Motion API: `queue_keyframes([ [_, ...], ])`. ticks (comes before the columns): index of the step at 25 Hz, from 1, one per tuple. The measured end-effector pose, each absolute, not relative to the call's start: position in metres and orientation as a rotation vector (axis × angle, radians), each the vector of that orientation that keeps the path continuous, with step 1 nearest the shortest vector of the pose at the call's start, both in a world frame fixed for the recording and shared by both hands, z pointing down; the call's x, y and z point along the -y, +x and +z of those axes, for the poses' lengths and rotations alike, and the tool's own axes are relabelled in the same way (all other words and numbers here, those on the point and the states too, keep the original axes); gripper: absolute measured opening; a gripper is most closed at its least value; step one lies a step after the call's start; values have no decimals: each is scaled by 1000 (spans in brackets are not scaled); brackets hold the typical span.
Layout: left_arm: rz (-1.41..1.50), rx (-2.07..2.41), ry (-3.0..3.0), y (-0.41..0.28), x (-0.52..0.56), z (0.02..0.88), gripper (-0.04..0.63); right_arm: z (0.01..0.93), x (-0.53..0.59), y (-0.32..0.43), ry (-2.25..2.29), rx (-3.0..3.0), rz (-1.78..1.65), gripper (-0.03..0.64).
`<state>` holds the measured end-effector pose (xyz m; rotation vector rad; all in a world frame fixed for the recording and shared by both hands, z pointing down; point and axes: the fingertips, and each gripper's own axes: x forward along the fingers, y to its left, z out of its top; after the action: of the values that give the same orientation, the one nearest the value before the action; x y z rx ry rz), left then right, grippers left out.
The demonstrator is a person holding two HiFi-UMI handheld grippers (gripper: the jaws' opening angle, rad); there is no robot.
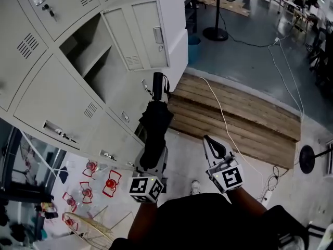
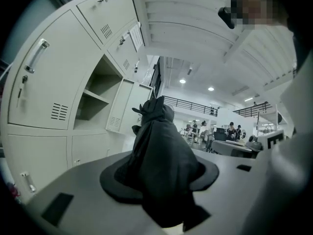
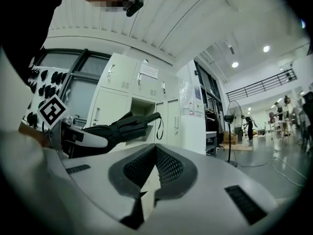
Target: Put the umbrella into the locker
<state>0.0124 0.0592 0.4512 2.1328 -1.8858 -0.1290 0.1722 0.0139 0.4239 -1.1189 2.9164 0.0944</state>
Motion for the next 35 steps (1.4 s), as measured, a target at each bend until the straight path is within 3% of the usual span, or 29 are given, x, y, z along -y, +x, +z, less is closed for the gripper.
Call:
queue_keyframes([
  [13, -102, 2109, 2003, 10, -31, 444, 216, 425, 40, 160, -851, -2972, 8, 0],
  [35, -100, 2238, 1842, -96, 41, 456, 216, 426, 139, 31, -639, -3095, 6, -1],
])
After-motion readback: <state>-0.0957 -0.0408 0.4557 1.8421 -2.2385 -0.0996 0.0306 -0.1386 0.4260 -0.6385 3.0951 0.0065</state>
